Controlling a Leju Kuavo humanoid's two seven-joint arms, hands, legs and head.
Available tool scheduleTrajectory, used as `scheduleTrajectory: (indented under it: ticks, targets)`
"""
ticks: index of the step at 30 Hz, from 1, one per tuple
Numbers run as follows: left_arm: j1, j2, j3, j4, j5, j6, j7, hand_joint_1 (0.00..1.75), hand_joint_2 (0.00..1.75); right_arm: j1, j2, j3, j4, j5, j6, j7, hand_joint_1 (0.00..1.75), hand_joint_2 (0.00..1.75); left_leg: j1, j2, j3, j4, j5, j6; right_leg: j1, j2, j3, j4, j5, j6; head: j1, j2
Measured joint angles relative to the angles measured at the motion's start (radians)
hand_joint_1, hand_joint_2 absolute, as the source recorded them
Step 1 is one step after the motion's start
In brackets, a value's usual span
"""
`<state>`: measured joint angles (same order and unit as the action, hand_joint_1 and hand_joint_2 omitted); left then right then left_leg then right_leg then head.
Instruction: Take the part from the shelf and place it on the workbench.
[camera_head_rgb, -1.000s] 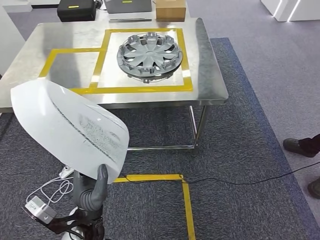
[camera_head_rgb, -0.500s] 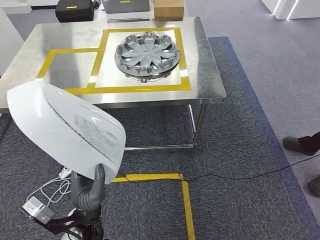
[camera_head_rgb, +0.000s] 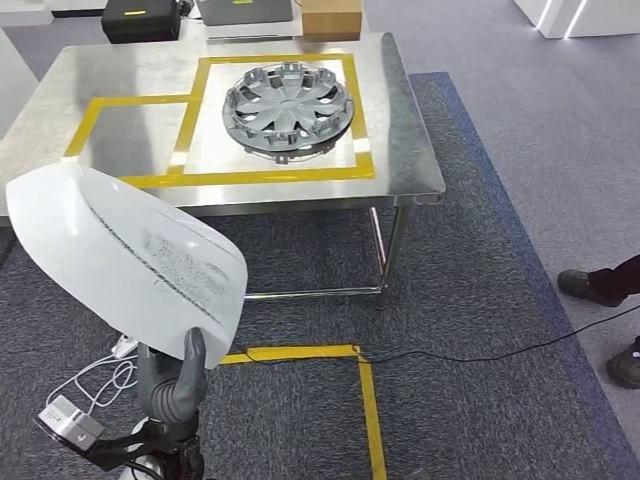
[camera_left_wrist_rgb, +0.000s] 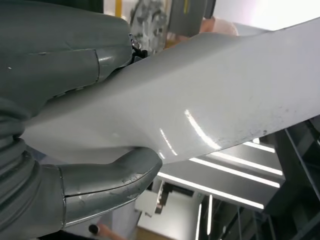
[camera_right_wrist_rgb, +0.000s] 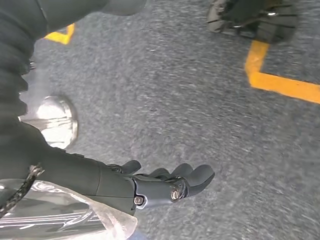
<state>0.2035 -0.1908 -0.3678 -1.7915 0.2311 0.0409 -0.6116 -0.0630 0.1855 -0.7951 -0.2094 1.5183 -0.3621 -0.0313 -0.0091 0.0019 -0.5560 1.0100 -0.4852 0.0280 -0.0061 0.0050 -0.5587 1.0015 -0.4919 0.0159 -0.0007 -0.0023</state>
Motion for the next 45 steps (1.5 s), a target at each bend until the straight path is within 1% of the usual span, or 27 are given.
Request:
scheduleTrajectory:
  ticks: [2, 3, 6, 7, 8, 9, 11, 13, 16, 18, 21, 22, 23, 24, 26, 28, 31, 33, 34, 36, 37, 38, 39, 41, 42, 43, 45]
  targets:
    - [0.0, -0.007, 0.005, 0.0, 0.005, 0.033, 0.015, 1.75, 1.75, 0.001, 0.001, 0.004, 0.0, 0.022, -0.007, 0.058, 0.0, 1.75, 0.005, 0.001, 0.003, -0.01, 0.007, 0.004, -0.002, -0.001, -0.009, 0.015, -0.014, 0.011, 0.002, 0.0]
    - [0.0, -0.009, 0.007, 0.0, 0.008, 0.043, 0.022, 1.75, 1.75, 0.001, 0.001, 0.007, 0.0, 0.032, -0.01, 0.087, 0.0, 1.75, 0.007, 0.002, 0.003, -0.015, 0.011, 0.008, -0.003, -0.001, -0.026, 0.048, -0.035, 0.016, 0.004, 0.0]
    - [-0.002, -0.01, 0.009, 0.0, 0.011, 0.042, 0.029, 1.75, 1.75, 0.003, 0.001, 0.022, 0.0, 0.049, -0.011, 0.148, 0.0, 1.75, 0.008, 0.005, 0.0, -0.016, 0.014, 0.012, -0.007, -0.002, -0.118, 0.238, -0.122, 0.029, 0.008, 0.0]
    - [-0.003, -0.01, 0.009, 0.0, 0.012, 0.037, 0.029, 1.75, 1.75, 0.005, 0.001, 0.025, 0.0, 0.051, -0.01, 0.157, 0.0, 1.75, 0.008, 0.005, -0.001, -0.016, 0.015, 0.012, -0.007, -0.002, -0.137, 0.277, -0.13, 0.031, 0.008, 0.0]
    - [-0.003, -0.01, 0.008, 0.0, 0.012, 0.032, 0.028, 1.75, 1.75, 0.006, 0.001, 0.028, 0.0, 0.052, -0.01, 0.162, 0.0, 1.75, 0.008, 0.006, 0.0, -0.015, 0.015, 0.012, -0.007, -0.003, -0.138, 0.278, -0.118, 0.033, 0.008, 0.0]
    - [-0.004, -0.01, 0.008, 0.0, 0.012, 0.025, 0.026, 1.75, 1.75, 0.007, 0.001, 0.029, 0.0, 0.052, -0.011, 0.165, 0.0, 1.75, 0.009, 0.006, 0.001, -0.015, 0.014, 0.011, -0.008, -0.003, -0.117, 0.237, -0.089, 0.033, 0.008, 0.0]
    - [-0.006, -0.009, 0.005, 0.0, 0.011, 0.01, 0.019, 1.75, 1.75, 0.006, 0.001, 0.031, 0.0, 0.051, -0.01, 0.174, 0.0, 1.75, 0.007, 0.005, 0.002, -0.011, 0.011, 0.005, -0.009, -0.005, -0.045, 0.095, -0.027, 0.032, 0.009, 0.0]
    - [-0.01, -0.007, 0.002, 0.0, 0.011, -0.006, 0.016, 1.75, 1.75, 0.003, 0.001, 0.032, 0.0, 0.044, -0.006, 0.195, 0.0, 1.75, 0.003, 0.004, -0.001, -0.005, 0.009, -0.005, -0.008, -0.004, 0.002, 0.008, -0.005, 0.022, 0.008, 0.0]
    - [-0.015, -0.004, -0.002, 0.0, 0.014, -0.035, 0.014, 1.75, 1.75, 0.003, 0.001, 0.031, 0.0, 0.037, 0.004, 0.223, 0.0, 1.75, 0.004, 0.002, -0.004, 0.001, 0.007, -0.017, -0.006, -0.001, 0.007, 0.0, -0.005, 0.001, 0.008, 0.0]
    - [-0.019, -0.004, -0.004, 0.0, 0.014, -0.054, 0.011, 1.75, 1.75, 0.003, 0.001, 0.031, 0.0, 0.038, 0.009, 0.227, 0.0, 1.75, 0.007, 0.002, -0.021, 0.042, -0.026, -0.027, -0.009, -0.003, 0.007, -0.002, -0.002, -0.011, 0.006, 0.0]
    - [-0.02, -0.002, -0.006, 0.0, 0.017, -0.079, 0.004, 1.75, 1.75, 0.002, 0.001, 0.031, 0.0, 0.041, 0.01, 0.227, 0.0, 1.75, 0.009, 0.002, -0.103, 0.231, -0.123, -0.038, -0.009, -0.004, 0.004, -0.002, -0.001, -0.02, 0.002, 0.0]
    - [-0.02, -0.001, -0.006, 0.001, 0.018, -0.084, 0.002, 1.75, 1.75, 0.002, 0.001, 0.031, 0.0, 0.041, 0.01, 0.227, 0.0, 1.75, 0.01, 0.002, -0.124, 0.279, -0.137, -0.038, -0.008, -0.004, 0.004, -0.001, -0.001, -0.02, 0.002, 0.0]
    - [-0.02, -0.001, -0.006, 0.001, 0.019, -0.086, 0.002, 1.75, 1.75, 0.003, 0.001, 0.031, 0.0, 0.041, 0.01, 0.226, 0.0, 1.75, 0.01, 0.002, -0.128, 0.29, -0.13, -0.036, -0.007, -0.003, 0.004, -0.001, -0.001, -0.02, 0.002, 0.0]
    - [-0.02, 0.0, -0.007, 0.001, 0.02, -0.087, 0.001, 1.75, 1.75, 0.003, 0.001, 0.031, 0.0, 0.041, 0.01, 0.226, 0.0, 1.75, 0.009, 0.001, -0.113, 0.26, -0.104, -0.032, -0.005, -0.002, 0.005, -0.001, -0.001, -0.02, 0.002, 0.0]
    - [-0.021, 0.0, -0.008, 0.001, 0.02, -0.088, 0.0, 1.75, 1.75, 0.002, 0.002, 0.031, 0.0, 0.042, 0.01, 0.226, 0.0, 1.75, 0.006, 0.001, -0.047, 0.122, -0.032, -0.017, -0.003, 0.0, 0.008, -0.001, -0.001, -0.019, 0.003, 0.0]
    - [-0.022, 0.0, -0.009, 0.001, 0.02, -0.089, 0.0, 1.75, 1.75, 0.001, 0.004, 0.031, 0.0, 0.042, 0.01, 0.225, 0.0, 1.75, 0.0, 0.0, -0.001, 0.019, -0.001, -0.004, -0.001, 0.002, 0.004, 0.0, -0.001, -0.014, 0.003, 0.0]
    - [-0.023, -0.001, -0.013, 0.0, 0.02, -0.09, -0.002, 1.75, 1.75, -0.001, 0.006, 0.032, 0.0, 0.042, 0.01, 0.225, 0.0, 1.75, -0.001, 0.0, 0.003, -0.005, 0.002, 0.002, -0.002, 0.0, -0.002, -0.002, 0.0, 0.001, 0.002, 0.0]
    - [-0.025, -0.001, -0.016, 0.0, 0.019, -0.098, -0.005, 1.75, 1.75, -0.001, 0.006, 0.032, 0.0, 0.043, 0.01, 0.224, 0.0, 1.75, 0.005, 0.0, 0.008, -0.018, 0.01, 0.009, -0.002, -0.001, -0.016, 0.026, -0.023, 0.011, 0.006, 0.0]
    - [-0.026, -0.001, -0.018, 0.001, 0.016, -0.109, -0.009, 1.75, 1.75, -0.001, 0.006, 0.032, 0.0, 0.043, 0.011, 0.222, 0.0, 1.75, 0.007, 0.001, 0.009, -0.024, 0.014, 0.011, -0.002, -0.001, -0.036, 0.068, -0.048, 0.015, 0.008, 0.0]
    - [-0.028, 0.001, -0.022, 0.001, 0.004, -0.139, -0.022, 1.75, 1.75, -0.001, 0.006, 0.032, 0.0, 0.044, 0.014, 0.218, 0.0, 1.75, 0.006, 0.003, 0.007, -0.024, 0.015, 0.014, -0.005, -0.002, -0.099, 0.2, -0.109, 0.023, 0.012, 0.0]
    - [-0.029, 0.002, -0.023, 0.001, -0.002, -0.154, -0.028, 1.75, 1.75, 0.0, 0.006, 0.032, 0.0, 0.045, 0.017, 0.216, 0.0, 1.75, 0.005, 0.003, 0.006, -0.024, 0.015, 0.014, -0.006, -0.002, -0.125, 0.252, -0.125, 0.026, 0.013, 0.0]
    - [-0.029, 0.003, -0.024, 0.001, -0.007, -0.164, -0.033, 1.75, 1.75, 0.001, 0.006, 0.032, 0.0, 0.045, 0.019, 0.214, 0.0, 1.75, 0.005, 0.003, 0.006, -0.023, 0.015, 0.014, -0.006, -0.002, -0.136, 0.273, -0.122, 0.028, 0.013, 0.0]
    - [-0.029, 0.003, -0.025, 0.002, -0.01, -0.172, -0.036, 1.75, 1.75, 0.001, 0.006, 0.033, 0.0, 0.045, 0.021, 0.214, 0.0, 1.75, 0.005, 0.003, 0.007, -0.023, 0.015, 0.013, -0.006, -0.002, -0.127, 0.252, -0.1, 0.029, 0.013, 0.0]
    - [-0.029, 0.003, -0.025, 0.002, -0.012, -0.181, -0.041, 1.75, 1.75, 0.0, 0.006, 0.033, 0.0, 0.046, 0.025, 0.213, 0.0, 1.75, 0.005, 0.002, 0.009, -0.02, 0.012, 0.009, -0.007, -0.004, -0.061, 0.118, -0.033, 0.028, 0.013, 0.0]
    - [-0.03, 0.003, -0.025, 0.002, -0.016, -0.183, -0.044, 1.75, 1.75, -0.002, 0.006, 0.034, 0.0, 0.045, 0.025, 0.213, 0.0, 1.75, 0.003, 0.001, 0.009, -0.017, 0.01, 0.005, -0.006, -0.004, -0.026, 0.053, -0.012, 0.025, 0.013, 0.0]
    - [-0.03, 0.003, -0.025, 0.002, -0.021, -0.184, -0.046, 1.75, 1.75, -0.003, 0.006, 0.034, 0.0, 0.045, 0.026, 0.213, 0.0, 1.75, 0.001, 0.001, 0.008, -0.015, 0.008, 0.001, -0.006, -0.004, -0.003, 0.01, -0.001, 0.02, 0.012, 0.0]
    - [-0.031, 0.003, -0.025, 0.002, -0.037, -0.187, -0.054, 1.75, 1.75, -0.003, 0.006, 0.036, 0.0, 0.045, 0.027, 0.213, 0.0, 1.75, -0.002, 0.001, 0.005, -0.012, 0.008, -0.007, -0.003, -0.002, 0.008, -0.009, 0.0, 0.008, 0.012, 0.0]
